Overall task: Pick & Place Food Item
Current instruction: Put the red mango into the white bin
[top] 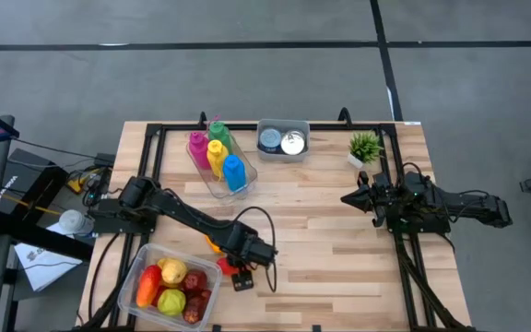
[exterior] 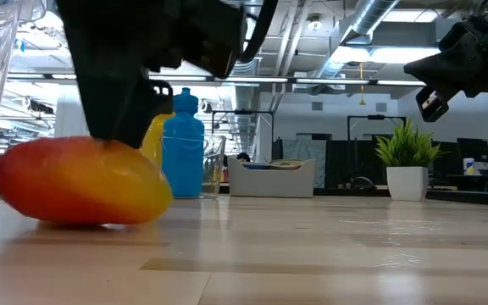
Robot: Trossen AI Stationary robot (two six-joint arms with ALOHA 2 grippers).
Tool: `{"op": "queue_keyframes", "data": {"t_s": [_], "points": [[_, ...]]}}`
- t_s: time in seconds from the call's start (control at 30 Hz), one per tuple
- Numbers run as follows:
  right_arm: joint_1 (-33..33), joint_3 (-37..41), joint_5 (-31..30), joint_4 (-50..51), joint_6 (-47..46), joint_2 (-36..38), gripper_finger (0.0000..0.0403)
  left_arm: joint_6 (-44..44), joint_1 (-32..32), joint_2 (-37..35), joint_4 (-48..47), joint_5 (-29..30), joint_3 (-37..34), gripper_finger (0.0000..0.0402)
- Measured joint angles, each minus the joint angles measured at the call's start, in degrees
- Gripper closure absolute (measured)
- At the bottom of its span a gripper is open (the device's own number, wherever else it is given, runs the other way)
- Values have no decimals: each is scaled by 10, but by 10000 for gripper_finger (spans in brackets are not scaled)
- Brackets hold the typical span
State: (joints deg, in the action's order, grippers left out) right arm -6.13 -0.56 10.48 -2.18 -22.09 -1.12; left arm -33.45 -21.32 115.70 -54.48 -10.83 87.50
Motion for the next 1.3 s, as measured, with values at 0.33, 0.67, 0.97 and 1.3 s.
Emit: {"op": "queue_keyframes", "data": {"t_s": [0.33,0.67,0.97,1.3], "points": [[0,0,0,0,0,0,391,1,0,0,34,-3,-50,119],[0,0,0,0,0,0,391,1,3,-1,44,-6,-63,149],[0,0,0,0,0,0,391,-47,11,-1,51,-6,-64,176],[0,0,0,0,0,0,391,-93,59,-43,162,-1,-61,177]]}}
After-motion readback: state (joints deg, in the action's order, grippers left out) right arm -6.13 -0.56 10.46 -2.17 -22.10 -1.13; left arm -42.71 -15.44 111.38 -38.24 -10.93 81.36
